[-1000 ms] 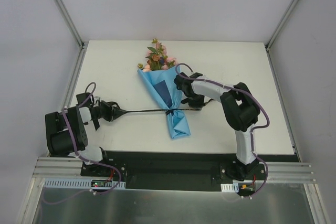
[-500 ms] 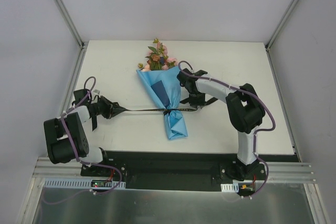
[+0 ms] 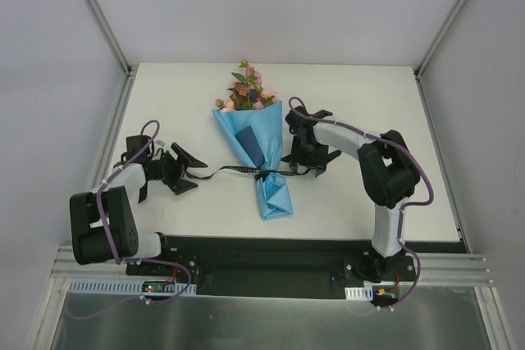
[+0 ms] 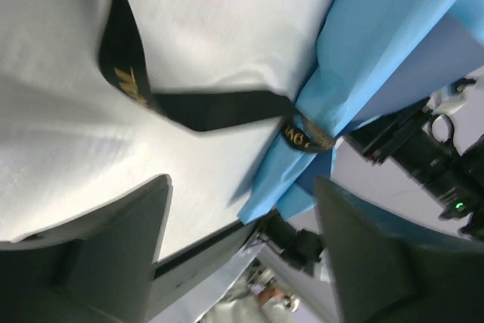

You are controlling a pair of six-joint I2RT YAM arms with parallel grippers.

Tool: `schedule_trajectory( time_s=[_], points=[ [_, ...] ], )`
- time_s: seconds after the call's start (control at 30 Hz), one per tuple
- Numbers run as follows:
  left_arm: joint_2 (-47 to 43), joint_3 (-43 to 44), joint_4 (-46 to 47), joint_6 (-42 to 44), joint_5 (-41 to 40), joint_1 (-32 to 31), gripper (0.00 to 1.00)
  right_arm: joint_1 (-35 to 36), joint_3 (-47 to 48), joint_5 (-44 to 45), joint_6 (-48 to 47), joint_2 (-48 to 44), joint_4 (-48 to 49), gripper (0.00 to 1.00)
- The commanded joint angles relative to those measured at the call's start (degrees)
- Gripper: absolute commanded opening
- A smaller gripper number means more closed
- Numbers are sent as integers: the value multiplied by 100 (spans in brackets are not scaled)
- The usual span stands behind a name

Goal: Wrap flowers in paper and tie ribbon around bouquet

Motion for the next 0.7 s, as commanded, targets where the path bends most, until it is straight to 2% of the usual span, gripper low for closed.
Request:
schedule_trajectory(
  time_s=[0.0,0.03,0.07,0.13,0.27,0.4,0.5,0.67],
  points=[
    [-580,332,-949,-703,-867,-540,99,-257,-108,-992,565,-407,38,70],
    [-607,376,-1020,-940,-973,-880,99,-275,-99,-1280,714,-390,39,72],
    [-590,420,-1021,-1482,-1061,-1058,99,-266,-82,-1387,785,-355,56,74],
    [-459,517,-1021,-2003,-1281,-1339,99,-275,-47,-1573,969,-249,56,74],
    [208,1060,-1012,-3048,-1432,-2042,99,-257,-82,-1810,1338,-100,170,73],
    [1079,1308,-1003,-3639,-1554,-2228,97,-257,-99,-1741,1558,-73,276,72],
    [1456,1238,-986,-4087,-1703,-2316,91,-240,-73,-1626,1550,-64,337,70],
    [1739,1238,-889,-4178,-2169,-2387,85,-205,-161,-1170,1033,-161,381,68]
  ],
)
